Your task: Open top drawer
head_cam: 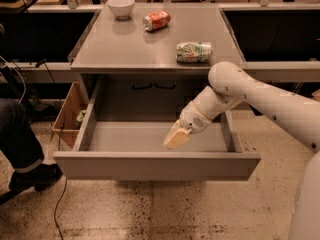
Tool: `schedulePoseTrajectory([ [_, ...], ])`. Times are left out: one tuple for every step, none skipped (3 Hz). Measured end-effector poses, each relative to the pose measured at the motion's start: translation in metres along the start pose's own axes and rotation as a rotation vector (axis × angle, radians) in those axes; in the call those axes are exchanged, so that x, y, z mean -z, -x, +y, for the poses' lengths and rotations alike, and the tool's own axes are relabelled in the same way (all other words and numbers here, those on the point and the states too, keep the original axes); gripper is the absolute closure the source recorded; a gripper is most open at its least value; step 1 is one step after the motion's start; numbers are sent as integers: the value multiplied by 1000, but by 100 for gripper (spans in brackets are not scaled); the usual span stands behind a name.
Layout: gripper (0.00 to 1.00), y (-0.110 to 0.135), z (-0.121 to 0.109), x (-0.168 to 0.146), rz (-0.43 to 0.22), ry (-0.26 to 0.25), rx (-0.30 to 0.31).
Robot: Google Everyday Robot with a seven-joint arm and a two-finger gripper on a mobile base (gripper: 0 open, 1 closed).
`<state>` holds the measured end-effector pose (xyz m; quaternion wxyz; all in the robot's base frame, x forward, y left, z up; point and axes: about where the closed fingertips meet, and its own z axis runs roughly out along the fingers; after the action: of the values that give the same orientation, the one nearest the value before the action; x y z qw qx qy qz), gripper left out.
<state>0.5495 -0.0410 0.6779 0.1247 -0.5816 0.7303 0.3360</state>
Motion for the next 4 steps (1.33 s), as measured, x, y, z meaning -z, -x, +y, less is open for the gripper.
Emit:
schedulePoseTrajectory([
  [100,8,23,-14,-26,4,-47],
  [100,10,31,-20,-34,0,-70],
  [100,13,38,-30,-40,-18,-106],
  [100,16,40,-36,-48,-38,-134],
])
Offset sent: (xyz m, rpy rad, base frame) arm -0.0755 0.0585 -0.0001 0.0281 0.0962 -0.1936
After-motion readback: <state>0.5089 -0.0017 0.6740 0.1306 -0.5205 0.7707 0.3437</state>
